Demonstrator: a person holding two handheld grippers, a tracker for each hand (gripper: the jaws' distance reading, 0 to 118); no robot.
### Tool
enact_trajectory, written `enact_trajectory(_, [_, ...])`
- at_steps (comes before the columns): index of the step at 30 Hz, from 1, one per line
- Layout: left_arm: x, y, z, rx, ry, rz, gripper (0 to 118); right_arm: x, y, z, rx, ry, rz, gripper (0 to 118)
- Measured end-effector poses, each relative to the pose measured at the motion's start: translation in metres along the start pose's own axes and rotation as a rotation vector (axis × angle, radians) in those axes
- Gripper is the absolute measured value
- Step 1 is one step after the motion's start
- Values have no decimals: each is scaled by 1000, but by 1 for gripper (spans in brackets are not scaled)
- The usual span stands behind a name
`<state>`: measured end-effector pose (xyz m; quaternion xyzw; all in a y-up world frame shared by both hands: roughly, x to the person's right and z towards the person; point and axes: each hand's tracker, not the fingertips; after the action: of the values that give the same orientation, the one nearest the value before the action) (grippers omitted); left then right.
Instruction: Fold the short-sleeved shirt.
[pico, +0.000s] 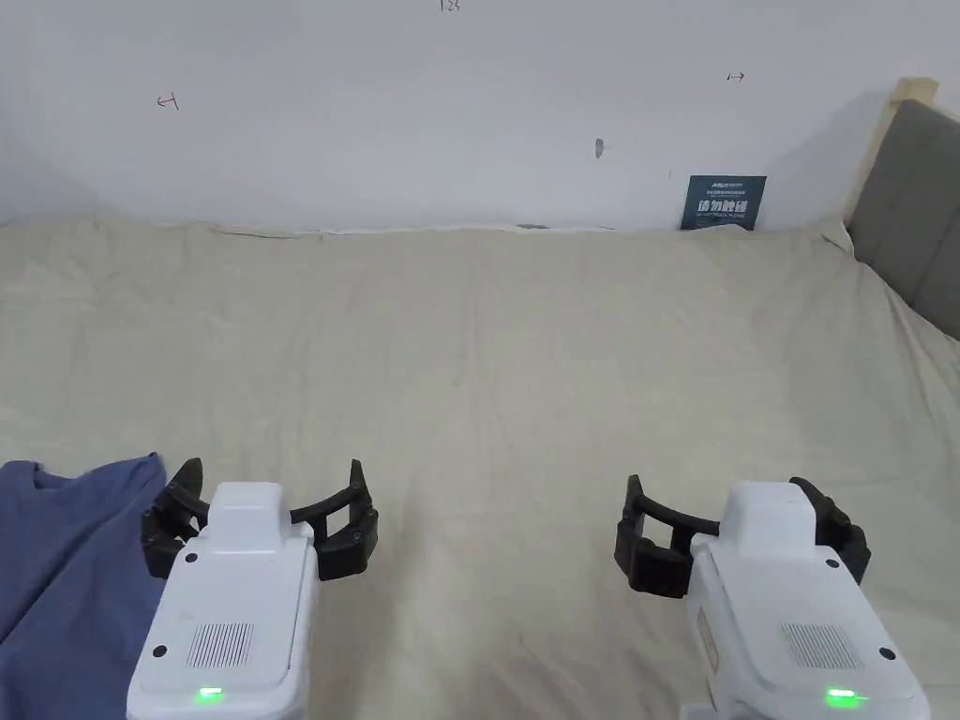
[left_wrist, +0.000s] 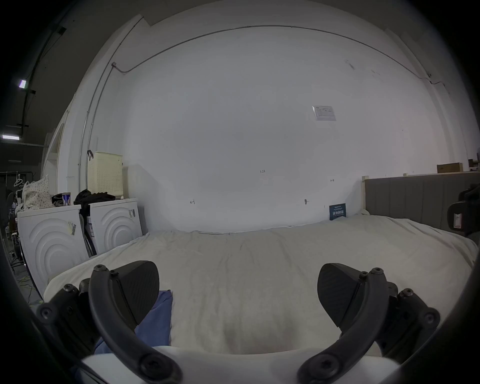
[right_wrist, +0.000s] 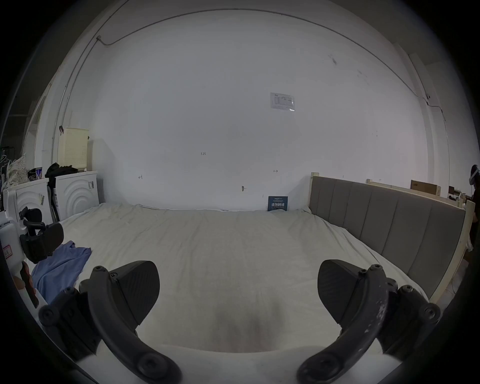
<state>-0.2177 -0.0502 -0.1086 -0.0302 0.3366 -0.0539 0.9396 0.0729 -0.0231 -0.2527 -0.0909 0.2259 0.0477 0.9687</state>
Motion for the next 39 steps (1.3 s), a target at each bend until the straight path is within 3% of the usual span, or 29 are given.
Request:
enact_trajectory(4, [-1,2,-1,-6,-8,24,118,-2,6,0,6,-28,32,118])
enact_trajectory(7, [-8,8,-7,-38,-28,190,118,-11,12,-2,51,-101,217,118])
enact_trajectory(9, [-23,12,-14,-118,-94,484,118,-22,18,0,99,-167,402,118])
enact_trajectory(13, [-61,-6,-21,-187,-222,1309,118,-50,13,8,310,-365,847,118])
enact_trajectory(15, [-66,-17,-20,-179,-232,1531,118,-56,8,11,393,-432,979,118])
enact_trajectory(16, [-68,-20,-19,-177,-223,1578,118,-58,8,13,413,-451,1007,118])
enact_trajectory(18, [-53,0,-6,-179,-197,1519,118,-57,10,14,399,-439,950,118])
enact_trajectory(19, [-52,7,-5,-178,-167,1415,118,-52,15,14,364,-401,864,118])
enact_trajectory(25, [-19,42,-2,-48,-86,437,118,-17,38,13,160,-143,268,118])
enact_trajectory(27, [-2,44,1,3,-49,175,118,-11,37,13,142,-96,153,118])
enact_trajectory(31, [12,40,0,31,-51,-12,118,-8,34,11,118,-59,82,118])
enact_trajectory(39, [6,35,-2,24,-28,31,118,-9,30,10,88,-43,67,118])
